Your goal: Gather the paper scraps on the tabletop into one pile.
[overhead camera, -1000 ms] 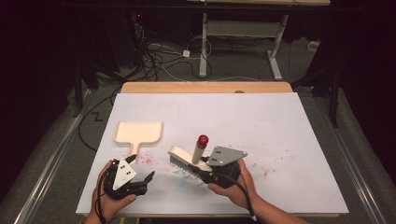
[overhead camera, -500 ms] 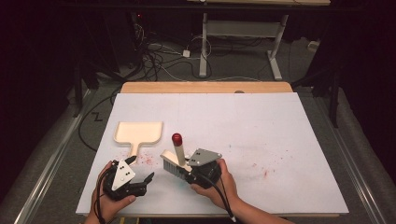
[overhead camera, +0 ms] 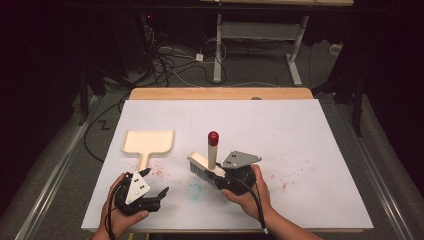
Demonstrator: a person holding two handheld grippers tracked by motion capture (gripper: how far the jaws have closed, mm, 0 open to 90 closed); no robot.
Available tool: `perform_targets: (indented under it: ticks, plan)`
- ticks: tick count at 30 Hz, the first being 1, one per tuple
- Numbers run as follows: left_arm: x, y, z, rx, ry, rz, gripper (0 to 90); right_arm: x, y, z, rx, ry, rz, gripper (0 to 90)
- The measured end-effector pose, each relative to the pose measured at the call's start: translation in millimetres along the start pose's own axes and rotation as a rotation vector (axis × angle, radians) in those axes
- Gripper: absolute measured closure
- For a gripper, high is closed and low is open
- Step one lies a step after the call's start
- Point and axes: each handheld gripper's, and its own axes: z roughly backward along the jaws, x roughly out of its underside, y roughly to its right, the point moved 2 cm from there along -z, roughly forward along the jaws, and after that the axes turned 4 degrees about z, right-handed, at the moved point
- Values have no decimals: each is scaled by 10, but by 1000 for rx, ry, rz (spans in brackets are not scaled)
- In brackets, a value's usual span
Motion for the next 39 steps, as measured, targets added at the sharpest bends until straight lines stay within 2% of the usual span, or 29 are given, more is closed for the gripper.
perform_targets:
  ticks: [5,7,9,11,12,16,19,22,25,26,28,30,33,35,39]
  plan:
    - [-3,6,-2,5,1,-3,182,-219,162,162,23,58,40,675]
    - [-1,2,-8,7,-3,-2,183,-283,268,186,32,62,49,675]
    - [1,1,-14,9,-6,-1,183,-333,386,172,36,63,89,674]
    - [3,6,-21,10,-7,-3,183,-366,520,120,50,47,102,675]
    - [5,6,-23,13,-9,-4,183,-377,590,78,33,35,119,675]
    - [10,0,-41,17,-18,-4,183,-385,840,-176,56,-17,204,675]
    - [15,4,-55,20,-22,-1,183,-378,1012,-419,46,-32,259,675]
    - [26,10,-62,24,-30,-7,183,-367,1124,-647,12,-41,258,675]
    - [38,1,-74,29,-35,-5,183,-335,1156,-847,10,-46,282,675]
    - [48,13,-74,37,-45,8,184,-315,1158,-901,-5,-49,287,675]
    - [50,11,-75,36,-42,-11,184,-271,1147,-987,-38,-49,294,675]
    - [56,16,-73,39,-44,-12,184,-247,1107,-1016,-94,-34,292,675]
    - [61,28,-68,44,-51,0,184,-209,1005,-1004,-168,-46,354,672]
    - [54,26,-72,39,-47,-18,184,-163,944,-958,-223,-64,413,666]
    - [55,48,-94,45,-67,-10,185,-71,895,-762,-319,-58,483,667]
